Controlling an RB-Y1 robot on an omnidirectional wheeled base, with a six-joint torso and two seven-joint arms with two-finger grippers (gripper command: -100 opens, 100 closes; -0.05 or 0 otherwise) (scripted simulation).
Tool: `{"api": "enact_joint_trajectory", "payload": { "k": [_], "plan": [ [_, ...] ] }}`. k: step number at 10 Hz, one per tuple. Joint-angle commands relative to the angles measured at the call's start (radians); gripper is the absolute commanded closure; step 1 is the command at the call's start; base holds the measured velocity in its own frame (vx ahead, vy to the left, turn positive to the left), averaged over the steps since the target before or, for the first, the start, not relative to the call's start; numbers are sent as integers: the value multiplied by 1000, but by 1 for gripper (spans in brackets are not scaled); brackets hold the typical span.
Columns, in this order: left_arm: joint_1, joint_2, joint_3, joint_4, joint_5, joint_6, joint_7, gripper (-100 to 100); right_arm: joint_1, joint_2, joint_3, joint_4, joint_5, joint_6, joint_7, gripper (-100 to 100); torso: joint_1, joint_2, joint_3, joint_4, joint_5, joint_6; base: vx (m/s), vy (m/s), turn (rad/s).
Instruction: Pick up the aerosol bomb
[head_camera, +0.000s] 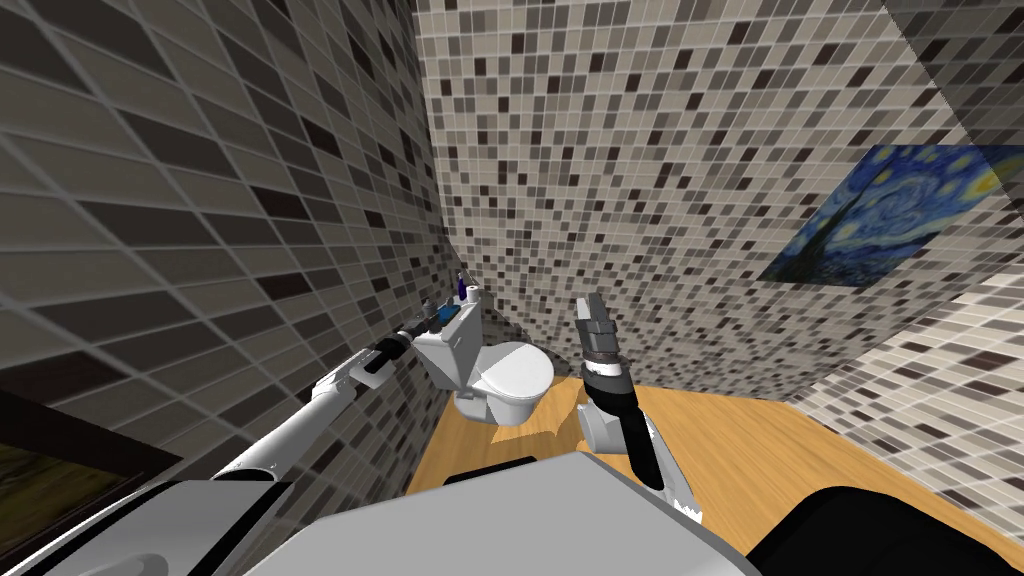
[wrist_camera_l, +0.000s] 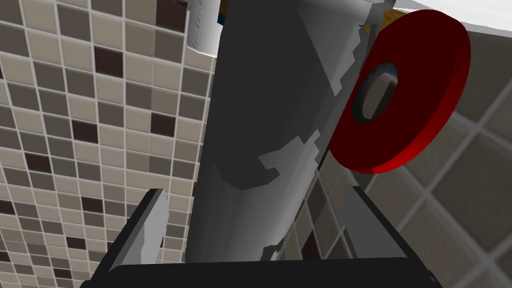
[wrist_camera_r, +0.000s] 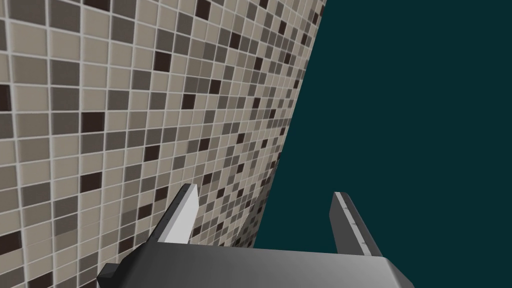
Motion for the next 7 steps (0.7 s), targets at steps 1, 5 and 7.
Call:
{"api": "enact_joint_trajectory", "payload": {
  "k": [1, 5, 7],
  "plan": [
    [-11, -4, 1, 29, -1, 1, -3, -100, 0, 0, 0, 0, 0, 0, 0, 0, 0, 0, 0, 0, 0, 0, 9, 2, 2],
    [-122, -18, -28, 154, 13, -18, -22, -100, 0, 0, 0, 0, 0, 0, 0, 0, 0, 2, 1, 1, 0, 0, -57, 6, 4],
    [-199, -31, -57, 236, 26, -38, -41, -100, 0, 0, 0, 0, 0, 0, 0, 0, -1, 3, 2, 0, 0, 0, -95, 1, 12]
  ]
}}
